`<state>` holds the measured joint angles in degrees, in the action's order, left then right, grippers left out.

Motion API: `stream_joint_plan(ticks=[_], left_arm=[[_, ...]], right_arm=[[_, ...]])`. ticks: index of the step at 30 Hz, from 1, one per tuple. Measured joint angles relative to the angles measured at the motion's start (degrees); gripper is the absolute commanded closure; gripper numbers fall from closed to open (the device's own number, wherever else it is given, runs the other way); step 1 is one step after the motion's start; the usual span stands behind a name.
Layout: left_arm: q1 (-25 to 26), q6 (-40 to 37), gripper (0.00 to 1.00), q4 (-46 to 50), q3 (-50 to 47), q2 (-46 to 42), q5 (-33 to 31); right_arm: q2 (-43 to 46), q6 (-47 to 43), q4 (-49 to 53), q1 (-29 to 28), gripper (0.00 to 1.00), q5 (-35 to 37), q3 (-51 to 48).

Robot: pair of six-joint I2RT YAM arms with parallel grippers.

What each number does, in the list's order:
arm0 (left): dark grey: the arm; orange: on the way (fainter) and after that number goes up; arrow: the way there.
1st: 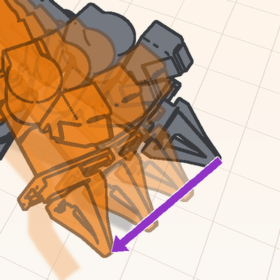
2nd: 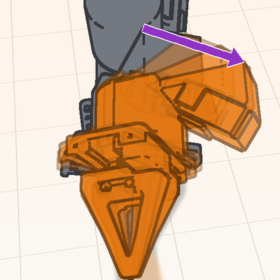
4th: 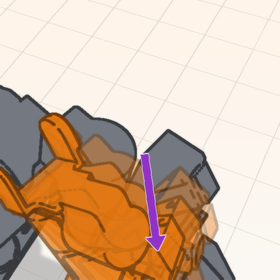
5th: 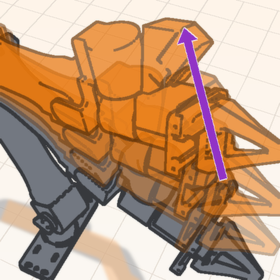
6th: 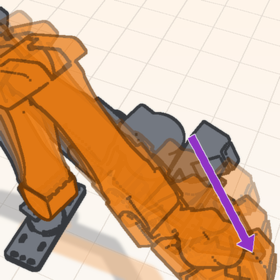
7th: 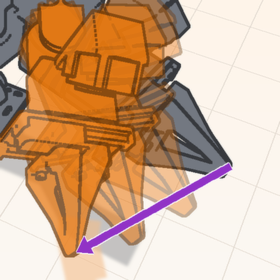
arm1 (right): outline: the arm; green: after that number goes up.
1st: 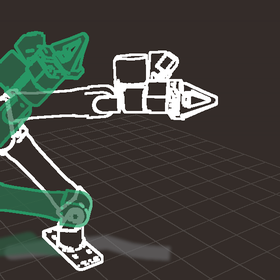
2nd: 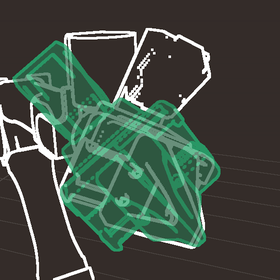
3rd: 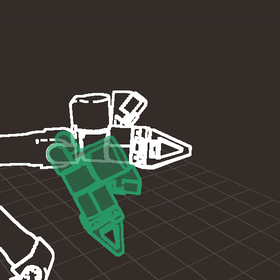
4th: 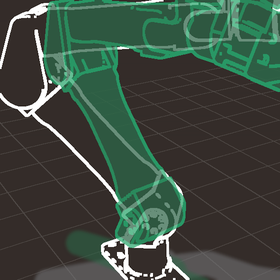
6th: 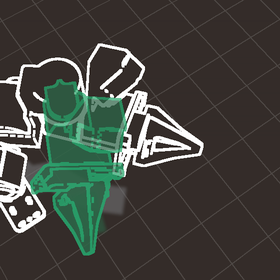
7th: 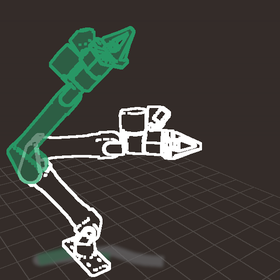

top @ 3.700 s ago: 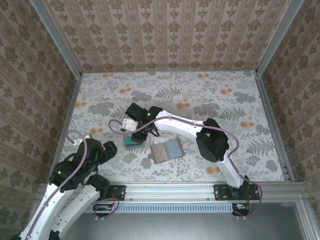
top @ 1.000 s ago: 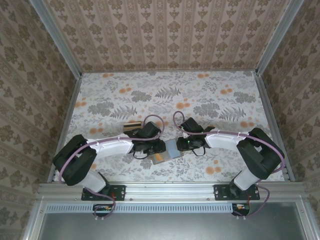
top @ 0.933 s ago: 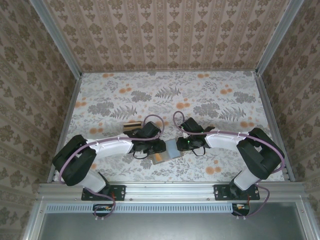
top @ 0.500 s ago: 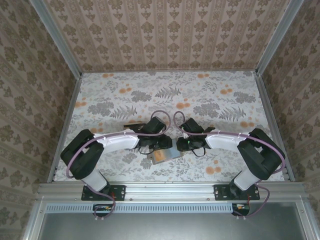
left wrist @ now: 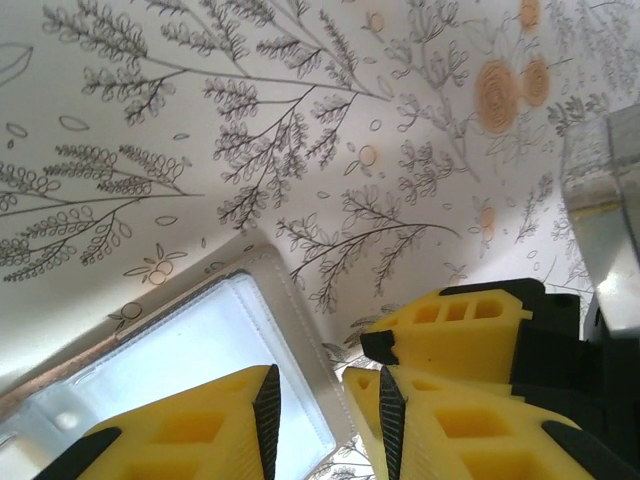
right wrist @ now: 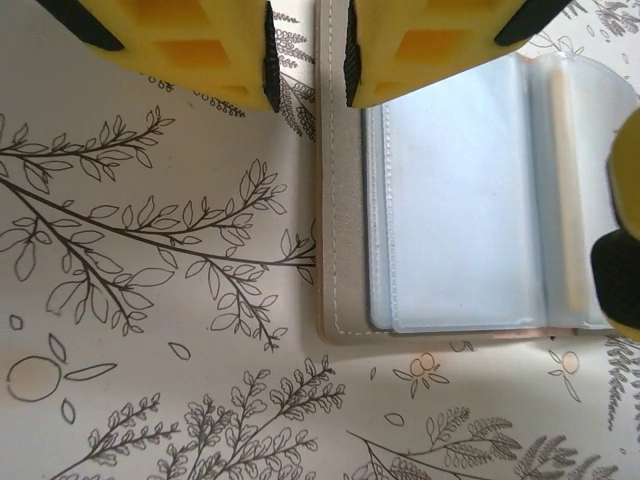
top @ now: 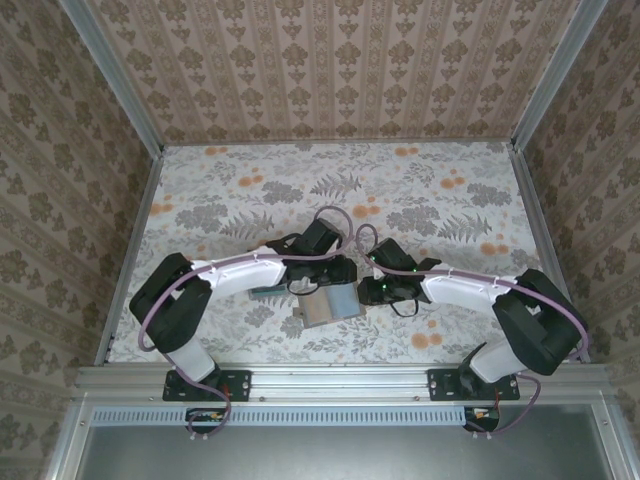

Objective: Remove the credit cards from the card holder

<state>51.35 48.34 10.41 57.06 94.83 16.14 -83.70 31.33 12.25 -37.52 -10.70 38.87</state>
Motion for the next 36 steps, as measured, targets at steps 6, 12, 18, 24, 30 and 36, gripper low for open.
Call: stream_joint_plan(ticks=[6,12,18,24,30,36], left_arm=[[-0.8,-0.3,0.67,3.7,-0.1,-5.4,-2.3],[-4.0,-0.3,0.7,5.9,-5.9,-16.8,-4.9],[-5.2,1.2,0.7,7.6,-14.6,-17.8,-5.0],[-4.9,2.3,0.7,7.1,-16.9,-15.3,-5.0],[-4.8,2.5,0.71,5.7,-16.9,-12.0,-4.8],[-4.0,2.7,0.71,5.9,-16.9,-11.2,-5.0]], right_arm=[[1.0,0.2,0.7,0.0,0.68,0.0,0.0],[1.6,0.2,0.9,0.0,0.68,0.0,0.2],[1.4,0.2,1.2,-0.6,0.68,0.0,0.8],[0.9,0.2,1.2,-1.4,0.68,0.0,0.8],[0.0,0.2,1.2,-1.6,0.68,0.0,-0.1],[-1.0,0.2,1.2,-1.7,0.68,0.0,-0.2]])
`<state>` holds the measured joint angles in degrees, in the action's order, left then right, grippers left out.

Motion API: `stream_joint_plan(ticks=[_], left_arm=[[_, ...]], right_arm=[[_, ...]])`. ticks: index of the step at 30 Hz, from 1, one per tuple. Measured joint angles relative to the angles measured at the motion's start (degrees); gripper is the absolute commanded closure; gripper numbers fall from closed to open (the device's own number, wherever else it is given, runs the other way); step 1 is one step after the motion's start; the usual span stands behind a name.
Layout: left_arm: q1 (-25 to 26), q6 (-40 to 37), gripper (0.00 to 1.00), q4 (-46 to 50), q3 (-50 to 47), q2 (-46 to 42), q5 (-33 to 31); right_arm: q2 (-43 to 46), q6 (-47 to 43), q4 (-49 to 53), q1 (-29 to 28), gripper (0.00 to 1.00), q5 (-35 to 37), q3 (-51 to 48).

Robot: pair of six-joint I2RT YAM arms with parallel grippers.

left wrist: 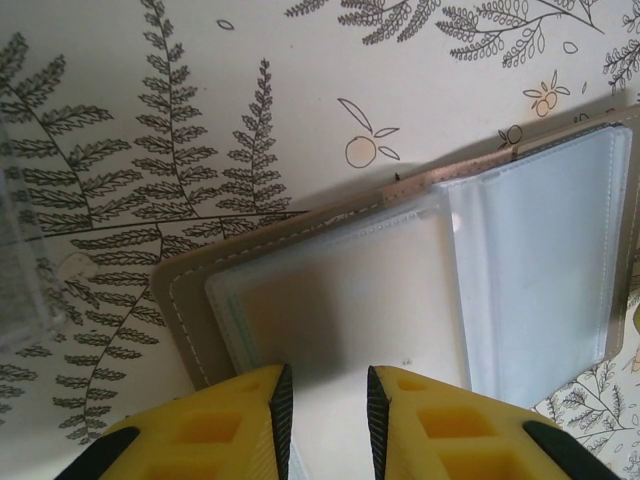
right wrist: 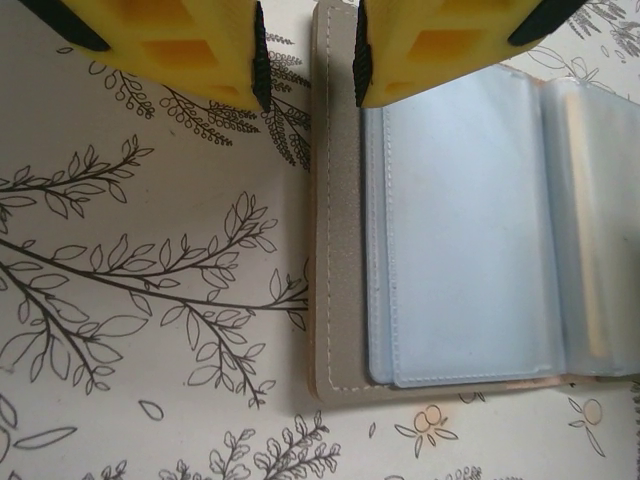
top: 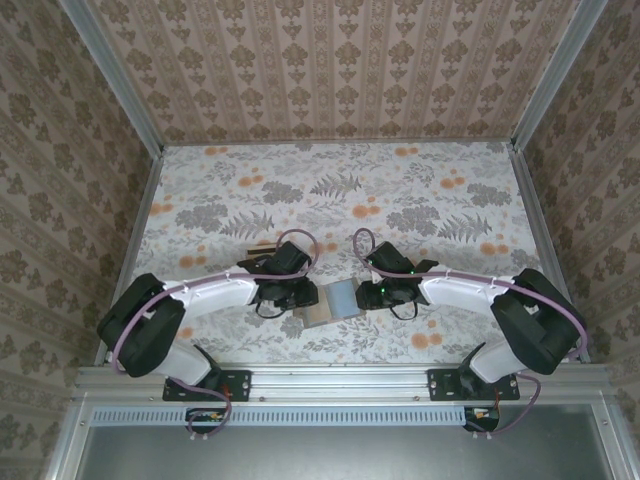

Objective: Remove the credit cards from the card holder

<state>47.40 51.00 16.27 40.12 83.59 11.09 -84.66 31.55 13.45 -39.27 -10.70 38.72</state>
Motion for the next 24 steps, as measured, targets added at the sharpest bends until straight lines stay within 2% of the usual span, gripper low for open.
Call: stream_joint_plan(ticks=[12,24], left_arm=[[0.2,0.4,0.72,1.7,0.0,-2.3,-1.9],[0.5,0.4,0.71,1.1,0.2,1.1,-1.8]], right_arm=[[-1.4,0.0,-0.1,0.0,0.69,0.4,0.0],[-1.5,0.0,0.0,0.0,0.69,0.4,0.1]])
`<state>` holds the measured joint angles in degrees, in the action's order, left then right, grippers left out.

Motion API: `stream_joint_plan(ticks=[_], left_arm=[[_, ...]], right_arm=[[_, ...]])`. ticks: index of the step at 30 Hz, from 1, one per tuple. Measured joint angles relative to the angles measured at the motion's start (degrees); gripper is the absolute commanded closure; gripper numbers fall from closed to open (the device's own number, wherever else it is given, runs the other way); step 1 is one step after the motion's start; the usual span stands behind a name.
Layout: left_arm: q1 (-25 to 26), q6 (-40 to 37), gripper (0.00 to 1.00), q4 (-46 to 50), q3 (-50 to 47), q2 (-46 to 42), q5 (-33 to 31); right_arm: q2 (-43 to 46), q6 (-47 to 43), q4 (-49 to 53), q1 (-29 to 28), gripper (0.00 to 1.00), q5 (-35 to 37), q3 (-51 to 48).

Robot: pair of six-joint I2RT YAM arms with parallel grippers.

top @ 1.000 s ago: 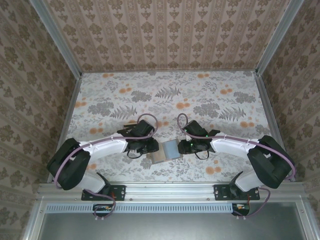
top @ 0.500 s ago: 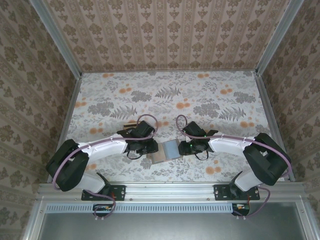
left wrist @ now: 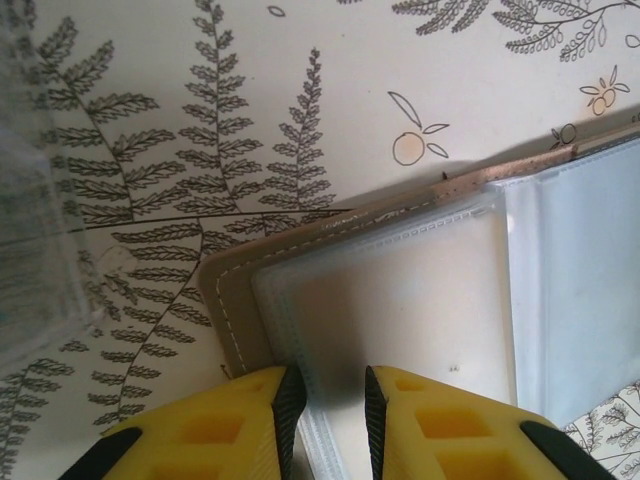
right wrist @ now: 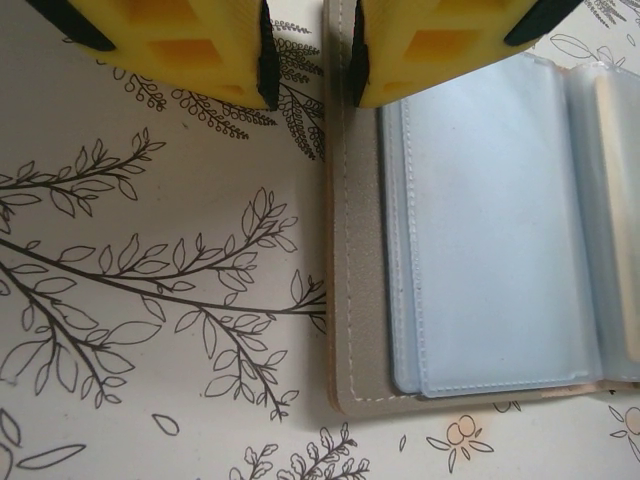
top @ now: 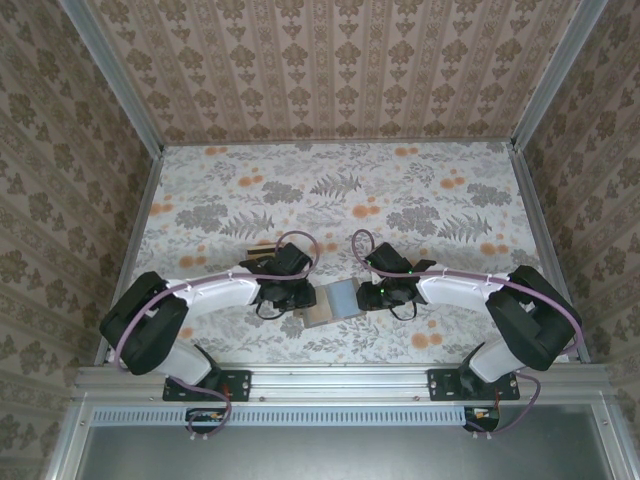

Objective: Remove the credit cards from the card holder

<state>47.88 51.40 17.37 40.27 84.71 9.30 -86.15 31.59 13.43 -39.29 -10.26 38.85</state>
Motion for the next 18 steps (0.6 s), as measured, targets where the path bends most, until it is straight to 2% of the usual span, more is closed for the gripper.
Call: stream_joint_plan(ticks=[8,18], left_arm=[[1.0,0.0,0.57,-2.6,0.3,0.4,1.2],[2.0,-0.1,0.5,-4.7,1.6,0.7,2.5]], right_arm=[[-0.1,0.0,0.0,0.0,0.69,0.0,0.1],[-0.5,0.0,0.3,-0.3,0.69,0.5,0.4]])
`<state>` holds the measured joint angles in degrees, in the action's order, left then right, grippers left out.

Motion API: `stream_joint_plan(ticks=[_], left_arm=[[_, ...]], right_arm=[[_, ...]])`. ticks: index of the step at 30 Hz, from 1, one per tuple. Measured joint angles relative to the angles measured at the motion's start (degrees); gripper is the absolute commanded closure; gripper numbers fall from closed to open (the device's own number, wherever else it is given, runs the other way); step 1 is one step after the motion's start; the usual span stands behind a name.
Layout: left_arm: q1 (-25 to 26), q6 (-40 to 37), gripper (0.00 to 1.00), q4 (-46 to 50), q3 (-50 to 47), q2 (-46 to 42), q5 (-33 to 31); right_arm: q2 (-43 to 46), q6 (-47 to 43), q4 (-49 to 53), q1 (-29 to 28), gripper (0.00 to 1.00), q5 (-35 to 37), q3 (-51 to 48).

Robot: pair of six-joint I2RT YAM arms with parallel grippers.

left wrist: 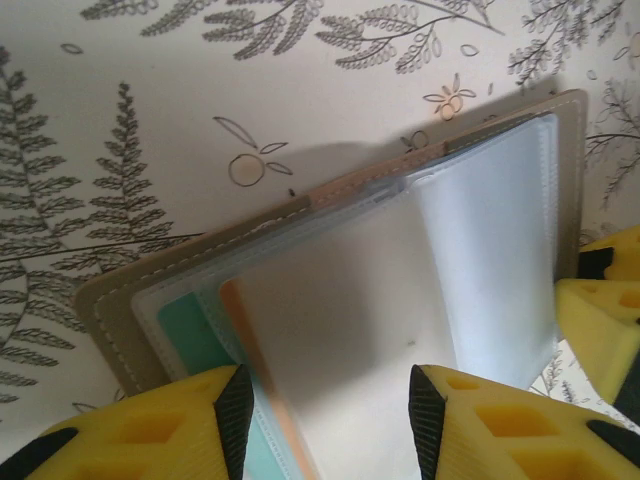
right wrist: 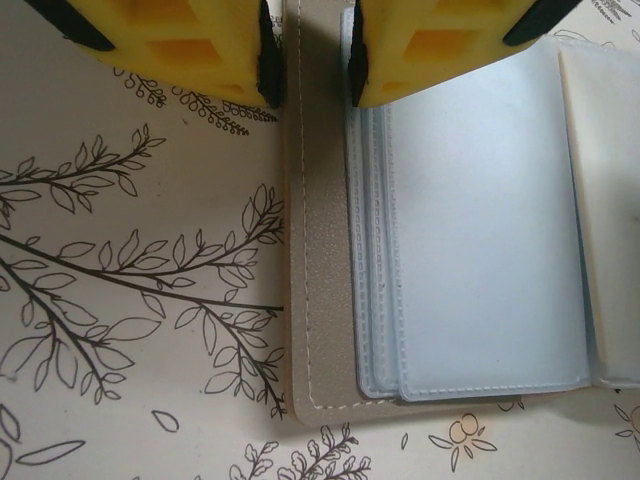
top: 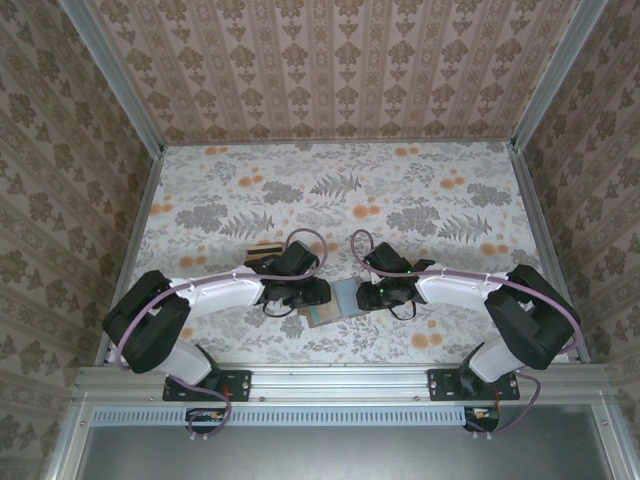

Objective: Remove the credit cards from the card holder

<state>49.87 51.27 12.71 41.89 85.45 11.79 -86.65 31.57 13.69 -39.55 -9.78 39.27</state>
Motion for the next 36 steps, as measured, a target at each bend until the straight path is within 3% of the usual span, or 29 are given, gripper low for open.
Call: stream_joint_plan(ticks=[7,9,15,36], left_arm=[[0.2,-0.3,0.41,-0.6,1.4,0.2,0.7],[0.4,-1.0,0.24,-0.7,1.9,0.4,0.8],[0.7,-1.8,0.0,-0.7,3.0,0.8,1.4],[1.2,-1.8,0.05,-1.3,4.4,2.9,2.6]], right_arm=[[0.0,0.0,0.1,-0.1,0.69,0.2,0.1],[0.0,0.0,0.2,-0.1,0.69,0.2,0.1],[0.0,0.0,0.2,-0.1,0.69,0.3,0.2],[0.0,0.2,0.3,-0.2,0.69,0.5,0.2]])
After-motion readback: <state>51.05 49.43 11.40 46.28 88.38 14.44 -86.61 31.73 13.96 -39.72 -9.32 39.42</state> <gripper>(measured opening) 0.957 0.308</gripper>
